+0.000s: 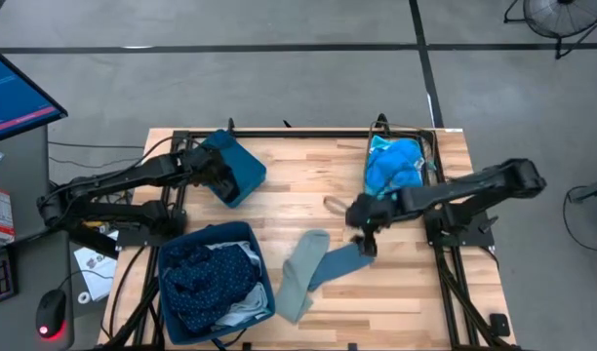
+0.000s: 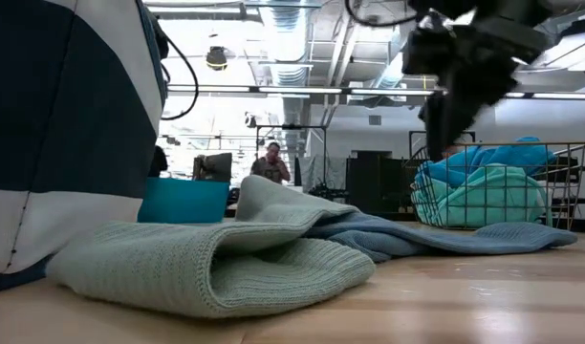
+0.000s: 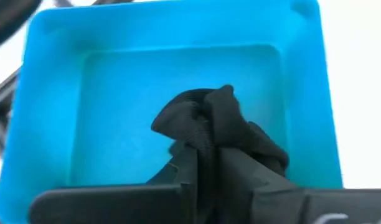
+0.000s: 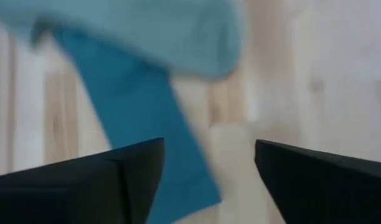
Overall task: Pick & Place Cloths
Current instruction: Put the black sock into the small blue bin, then put the blue sock into the small blue bin
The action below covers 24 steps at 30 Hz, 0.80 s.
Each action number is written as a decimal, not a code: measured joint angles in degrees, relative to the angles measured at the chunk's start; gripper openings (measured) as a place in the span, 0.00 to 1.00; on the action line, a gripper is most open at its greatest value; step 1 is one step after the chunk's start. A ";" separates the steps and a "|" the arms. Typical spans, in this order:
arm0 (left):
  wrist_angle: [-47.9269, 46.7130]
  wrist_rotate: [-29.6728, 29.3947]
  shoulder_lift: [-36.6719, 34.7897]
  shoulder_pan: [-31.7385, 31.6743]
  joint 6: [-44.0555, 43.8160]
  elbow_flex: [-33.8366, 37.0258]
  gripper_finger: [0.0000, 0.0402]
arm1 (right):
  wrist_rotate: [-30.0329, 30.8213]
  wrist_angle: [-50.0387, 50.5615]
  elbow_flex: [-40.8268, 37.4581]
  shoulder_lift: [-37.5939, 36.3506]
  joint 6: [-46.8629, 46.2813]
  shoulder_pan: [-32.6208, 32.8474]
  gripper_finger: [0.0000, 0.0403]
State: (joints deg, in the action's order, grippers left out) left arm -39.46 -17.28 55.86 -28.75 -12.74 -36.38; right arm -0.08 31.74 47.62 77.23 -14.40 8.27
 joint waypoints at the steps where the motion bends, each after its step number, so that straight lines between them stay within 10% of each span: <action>1: 0.01 1.01 0.00 0.00 0.87 0.00 0.11 | -0.02 0.43 0.00 1.48 1.05 1.32 0.62; 15: 0.34 6.45 0.00 0.05 6.48 0.00 0.70 | 0.35 -4.86 0.16 18.54 3.62 10.17 0.77; 24: 0.27 6.80 0.00 0.07 3.43 -0.52 0.76 | 2.82 -3.61 0.89 21.97 -2.75 9.86 0.58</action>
State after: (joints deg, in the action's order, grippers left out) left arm -39.19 -10.48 55.86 -28.69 -9.31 -36.90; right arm 2.74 28.13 48.51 99.20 -17.15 18.13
